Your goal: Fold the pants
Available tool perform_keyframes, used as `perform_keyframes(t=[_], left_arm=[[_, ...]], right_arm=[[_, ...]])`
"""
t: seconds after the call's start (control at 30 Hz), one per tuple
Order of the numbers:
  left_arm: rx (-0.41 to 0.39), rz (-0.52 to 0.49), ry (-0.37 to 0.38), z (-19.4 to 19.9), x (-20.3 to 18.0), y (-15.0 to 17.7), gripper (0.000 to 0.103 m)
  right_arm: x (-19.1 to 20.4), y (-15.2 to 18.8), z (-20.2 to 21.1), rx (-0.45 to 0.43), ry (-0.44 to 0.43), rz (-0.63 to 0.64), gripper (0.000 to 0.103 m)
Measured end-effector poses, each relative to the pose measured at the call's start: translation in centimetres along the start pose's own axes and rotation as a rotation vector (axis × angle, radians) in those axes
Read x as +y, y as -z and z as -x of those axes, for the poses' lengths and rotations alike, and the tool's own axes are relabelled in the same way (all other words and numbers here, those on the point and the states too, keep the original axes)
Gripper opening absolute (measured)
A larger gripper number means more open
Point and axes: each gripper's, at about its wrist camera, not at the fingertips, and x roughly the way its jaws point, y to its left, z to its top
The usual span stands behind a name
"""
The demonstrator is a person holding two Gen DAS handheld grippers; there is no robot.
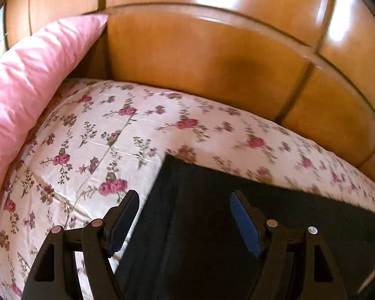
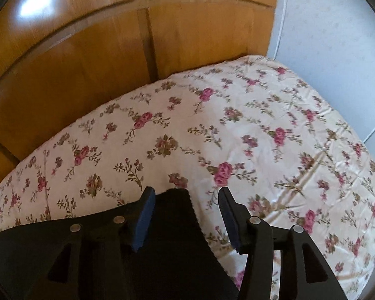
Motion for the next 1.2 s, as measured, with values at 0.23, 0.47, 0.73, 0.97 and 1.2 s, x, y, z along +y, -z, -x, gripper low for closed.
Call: perform_keyframes(t=[0.23,0.47,0.73,0.97,1.2], left_arm=[[0.068,0.089,0.063,-2.8,1.6,-1.2,0.075],[0.018,0.003,0.04,-3.3,0.4,-0.8,0.064],[-0.016,-0.013,0.029,-3.7,0.2,-0.7,0.052],[-0.028,-0.042,0.066,-2.0,-1.1,-0.5,0.014],[-0.13,0.033,0.19,2.9,-0.2,-0.7,0.014]], right_arm=[[0.1,-1.0,-1.2,0.075,-0.024,0.04,0.053],[-0.3,-1.2,-2.5,0.126,-0.046,0.014,0.053],[-0.3,-1.0,-2.3,0.172,-0.067,0.01,0.052],[1.6,-0.6,-2.1,0.15,-0.035,0.067,0.017],[0.6,-0.5,-0.2,0.095,-0.084,-0.028,0.016]])
